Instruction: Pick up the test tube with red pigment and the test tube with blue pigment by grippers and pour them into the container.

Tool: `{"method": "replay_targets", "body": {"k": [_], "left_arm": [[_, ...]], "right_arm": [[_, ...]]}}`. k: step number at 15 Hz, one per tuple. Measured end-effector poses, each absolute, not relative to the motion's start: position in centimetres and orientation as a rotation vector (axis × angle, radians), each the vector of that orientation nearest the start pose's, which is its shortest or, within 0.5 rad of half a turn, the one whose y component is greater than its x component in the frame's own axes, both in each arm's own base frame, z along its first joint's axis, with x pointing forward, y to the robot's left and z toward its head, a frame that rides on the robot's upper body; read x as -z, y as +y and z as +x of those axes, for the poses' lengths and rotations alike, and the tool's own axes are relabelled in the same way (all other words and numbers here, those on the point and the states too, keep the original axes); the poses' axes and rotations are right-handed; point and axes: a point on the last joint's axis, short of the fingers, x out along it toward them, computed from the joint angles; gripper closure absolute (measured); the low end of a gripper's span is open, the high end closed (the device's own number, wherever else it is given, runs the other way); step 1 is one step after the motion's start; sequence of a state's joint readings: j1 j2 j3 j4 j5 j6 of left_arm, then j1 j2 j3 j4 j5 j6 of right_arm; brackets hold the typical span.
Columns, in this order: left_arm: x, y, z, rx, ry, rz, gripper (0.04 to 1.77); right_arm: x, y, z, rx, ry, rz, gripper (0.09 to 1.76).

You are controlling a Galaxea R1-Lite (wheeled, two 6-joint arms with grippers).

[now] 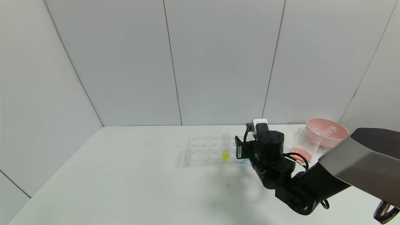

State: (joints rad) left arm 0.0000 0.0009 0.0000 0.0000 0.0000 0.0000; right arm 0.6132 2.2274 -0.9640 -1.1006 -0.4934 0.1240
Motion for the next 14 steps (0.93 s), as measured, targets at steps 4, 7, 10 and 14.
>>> {"method": "replay_targets", "body": {"k": [4,7,10,14], "left_arm": [[-7.5,0.0,-2.3,0.0,0.001,0.0,0.05],[-7.5,0.0,-2.3,0.0,0.002,0.0,0.05],[-7.5,0.0,-2.3,0.0,0.001,0.0,0.05],[-7.5,0.0,-2.3,0.0,0.001,0.0,0.05]], "right_arm": [[-8.2,22.7,33.5,-0.117,0.141,0.039,1.33],[-8.3,22.7,33.3,-0.12,0.139,0.038,1.33],[-8.4,22.7,33.3,-0.122,0.136,0.024,1.33],[-9.9,22.5,33.1,-0.129,0.101,-0.008,1.33]]}}
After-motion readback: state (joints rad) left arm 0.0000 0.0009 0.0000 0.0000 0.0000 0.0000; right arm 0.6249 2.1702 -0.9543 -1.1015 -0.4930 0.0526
